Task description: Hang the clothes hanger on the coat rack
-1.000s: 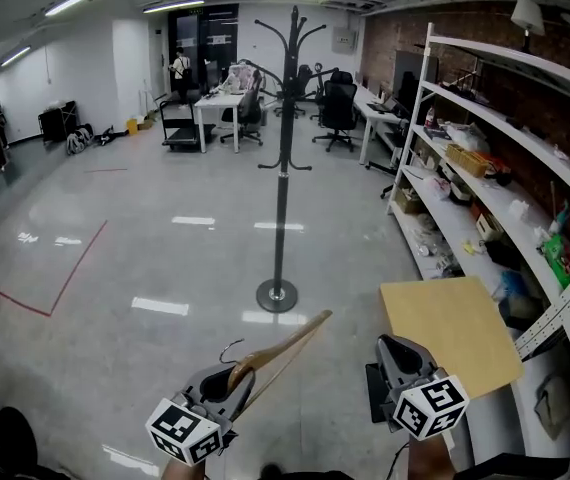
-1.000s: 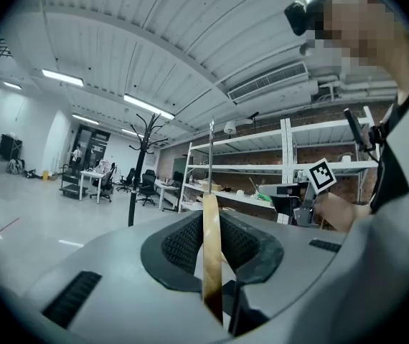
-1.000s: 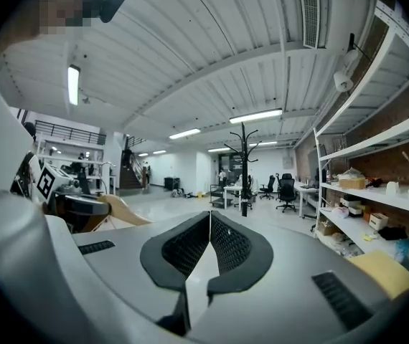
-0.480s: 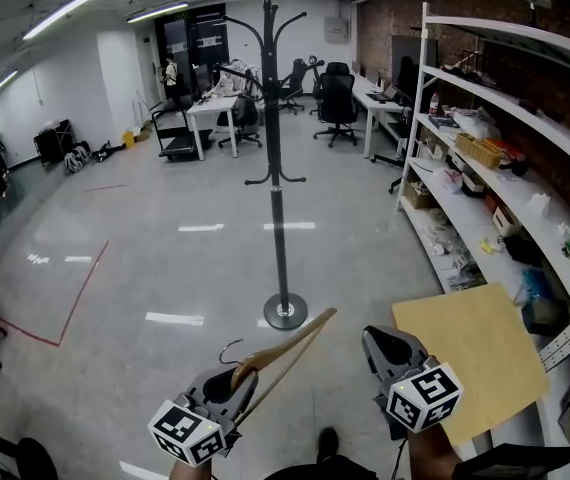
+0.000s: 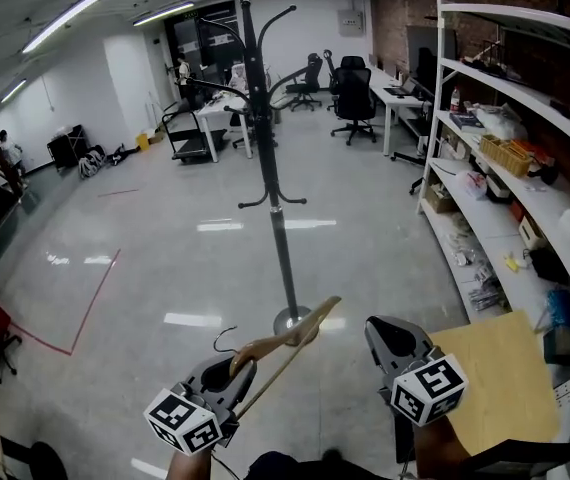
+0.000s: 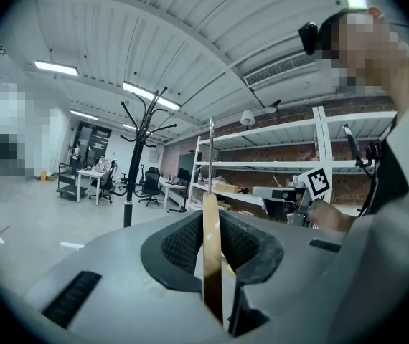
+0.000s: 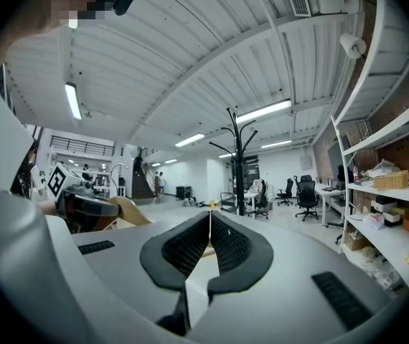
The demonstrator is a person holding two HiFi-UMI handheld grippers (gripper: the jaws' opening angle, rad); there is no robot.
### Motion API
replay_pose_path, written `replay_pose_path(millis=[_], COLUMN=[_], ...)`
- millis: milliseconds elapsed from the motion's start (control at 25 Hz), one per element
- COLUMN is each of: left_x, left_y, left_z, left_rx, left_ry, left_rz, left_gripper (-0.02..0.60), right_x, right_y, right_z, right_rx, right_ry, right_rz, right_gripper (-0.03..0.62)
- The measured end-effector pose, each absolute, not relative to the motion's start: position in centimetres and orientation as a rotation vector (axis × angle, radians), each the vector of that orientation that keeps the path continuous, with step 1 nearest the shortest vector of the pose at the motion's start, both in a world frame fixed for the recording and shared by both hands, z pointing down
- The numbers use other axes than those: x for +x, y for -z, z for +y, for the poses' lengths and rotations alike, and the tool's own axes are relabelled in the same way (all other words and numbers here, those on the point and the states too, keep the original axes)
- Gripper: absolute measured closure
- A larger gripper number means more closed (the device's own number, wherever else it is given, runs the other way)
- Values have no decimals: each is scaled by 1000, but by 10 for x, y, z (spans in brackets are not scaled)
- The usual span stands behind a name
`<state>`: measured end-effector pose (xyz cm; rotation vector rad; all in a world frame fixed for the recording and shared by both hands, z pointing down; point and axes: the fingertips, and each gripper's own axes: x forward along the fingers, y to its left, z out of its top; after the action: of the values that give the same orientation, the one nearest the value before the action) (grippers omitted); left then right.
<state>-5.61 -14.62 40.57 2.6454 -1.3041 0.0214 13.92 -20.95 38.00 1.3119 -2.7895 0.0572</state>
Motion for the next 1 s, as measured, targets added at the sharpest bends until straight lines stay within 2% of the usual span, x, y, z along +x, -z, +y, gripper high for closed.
replay_pose_path(millis=[280, 1000], left_x=[-64, -126], left_y=[-407, -369], left_z=[-234, -466], left_rx=[2691, 2921], left_ry=[-24, -61], left_rz=[-1238, -962], left_gripper=[529, 529], right_x=[123, 3], right_y=[-389, -349], right_z=[-293, -493], right_rx=[1318, 1191], right_ry=[-67, 152], right_rz=[-2777, -2815], right_gripper=[585, 584])
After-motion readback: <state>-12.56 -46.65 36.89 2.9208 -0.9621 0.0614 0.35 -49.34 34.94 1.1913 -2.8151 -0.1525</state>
